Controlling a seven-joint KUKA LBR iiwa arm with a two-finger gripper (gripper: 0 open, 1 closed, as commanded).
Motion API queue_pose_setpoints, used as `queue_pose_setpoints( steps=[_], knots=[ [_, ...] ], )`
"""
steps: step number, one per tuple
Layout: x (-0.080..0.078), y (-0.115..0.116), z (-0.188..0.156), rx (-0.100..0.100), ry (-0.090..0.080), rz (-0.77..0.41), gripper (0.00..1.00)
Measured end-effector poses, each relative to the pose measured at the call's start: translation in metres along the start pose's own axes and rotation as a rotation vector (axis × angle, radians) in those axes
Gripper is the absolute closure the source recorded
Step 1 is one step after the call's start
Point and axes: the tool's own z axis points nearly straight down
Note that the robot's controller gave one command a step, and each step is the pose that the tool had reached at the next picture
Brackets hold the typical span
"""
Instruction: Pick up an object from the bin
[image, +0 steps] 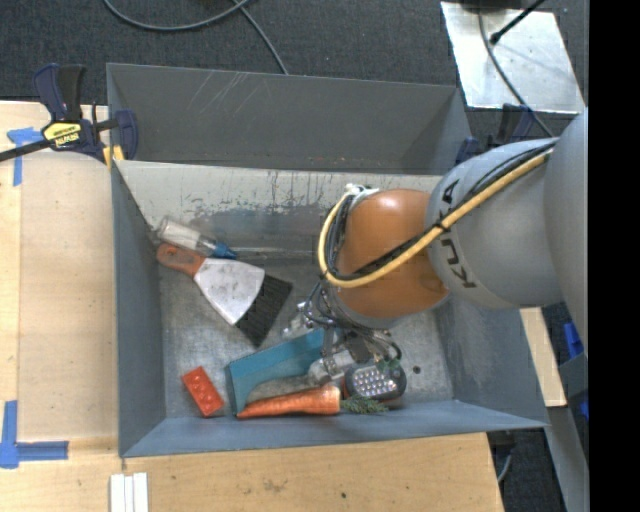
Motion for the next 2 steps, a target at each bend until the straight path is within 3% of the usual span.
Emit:
queue_pose_setpoints(
  steps=[2],
  knots=[
    [0.0000, -0.0001, 0.0000, 0.000, 0.000, 0.001, 1.00]
  ],
)
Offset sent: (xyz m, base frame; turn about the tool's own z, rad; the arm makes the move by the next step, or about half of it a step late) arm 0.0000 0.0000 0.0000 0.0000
